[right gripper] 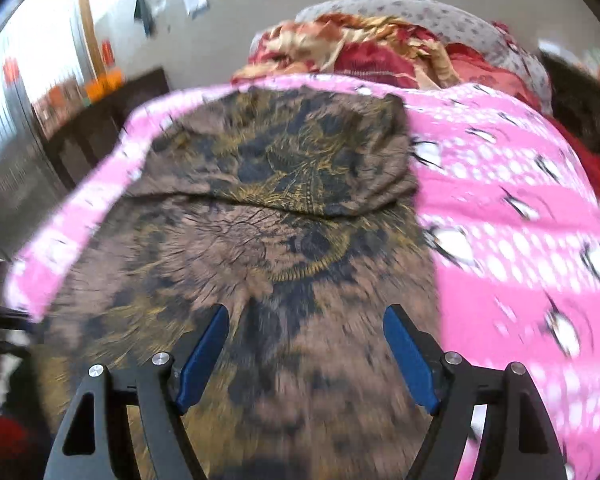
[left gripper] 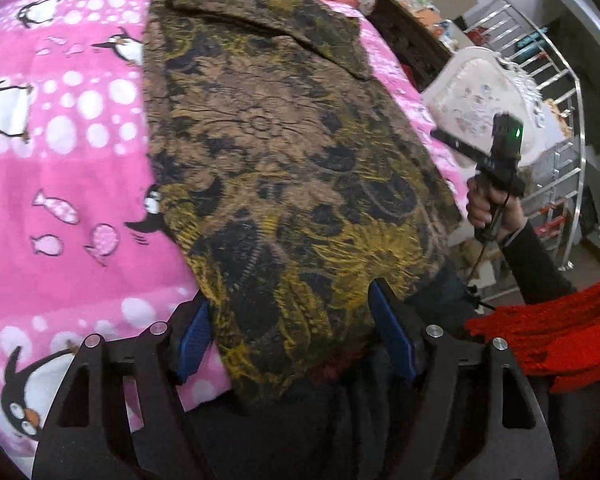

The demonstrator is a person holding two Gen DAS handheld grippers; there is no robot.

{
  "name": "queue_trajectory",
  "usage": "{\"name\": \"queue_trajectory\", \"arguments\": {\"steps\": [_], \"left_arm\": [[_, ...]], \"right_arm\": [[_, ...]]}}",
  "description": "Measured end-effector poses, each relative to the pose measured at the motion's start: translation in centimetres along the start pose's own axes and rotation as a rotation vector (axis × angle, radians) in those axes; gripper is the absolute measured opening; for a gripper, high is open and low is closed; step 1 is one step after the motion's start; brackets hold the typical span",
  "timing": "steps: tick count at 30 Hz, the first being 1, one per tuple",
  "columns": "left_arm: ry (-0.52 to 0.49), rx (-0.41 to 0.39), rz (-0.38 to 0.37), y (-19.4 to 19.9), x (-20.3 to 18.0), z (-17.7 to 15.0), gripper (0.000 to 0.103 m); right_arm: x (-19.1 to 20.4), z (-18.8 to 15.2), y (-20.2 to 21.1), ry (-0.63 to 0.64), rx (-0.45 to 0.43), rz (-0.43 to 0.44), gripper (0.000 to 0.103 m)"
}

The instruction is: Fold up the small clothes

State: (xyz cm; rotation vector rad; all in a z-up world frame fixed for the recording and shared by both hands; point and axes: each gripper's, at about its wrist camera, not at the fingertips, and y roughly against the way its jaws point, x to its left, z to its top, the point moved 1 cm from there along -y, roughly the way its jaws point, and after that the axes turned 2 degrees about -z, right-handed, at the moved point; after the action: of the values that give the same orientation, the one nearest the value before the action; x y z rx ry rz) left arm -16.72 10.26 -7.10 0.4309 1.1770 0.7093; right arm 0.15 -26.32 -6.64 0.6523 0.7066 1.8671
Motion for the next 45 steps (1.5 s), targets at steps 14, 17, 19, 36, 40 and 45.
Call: {"name": "queue_trajectory", "arguments": {"steps": [14, 17, 19, 36, 40, 45], "left_arm": [[-0.090, -0.034, 0.051, -1.7, -1.5, 0.5, 0.073], [-0.079, -0.024, 0.011, -1.1, -1.7, 0.1, 0.073], [-0.073, -0.032, 0.016, -1.1, -1.6, 0.0, 0.073], [0.048, -0.091, -0.044, -1.6, -0.5, 0.6, 0.050], [0.070, -0.077, 0.006, -1.1, 0.0, 0.5, 0.008], [0.075, -0.210, -0.010, 2.4, -0.6, 0.6, 0.003]], "right_arm": [[-6.0, -10.5, 5.9, -0.186, 0.047, 0.240, 0.079], [-6.2, -10.6, 5.8, -0.202, 0.056, 0.355, 0.079], [-6.4, -10.7, 5.5, -0.227, 0.072, 0.450, 0.079], [-7.0, -9.7, 2.4, -0.226, 0.101, 0.533, 0.025], [-7.1, -9.6, 2.3, -0.212, 0.088, 0.513, 0.007], [-6.9, -9.2, 5.4, -0.231, -0.016, 0.577, 0.004]]}}
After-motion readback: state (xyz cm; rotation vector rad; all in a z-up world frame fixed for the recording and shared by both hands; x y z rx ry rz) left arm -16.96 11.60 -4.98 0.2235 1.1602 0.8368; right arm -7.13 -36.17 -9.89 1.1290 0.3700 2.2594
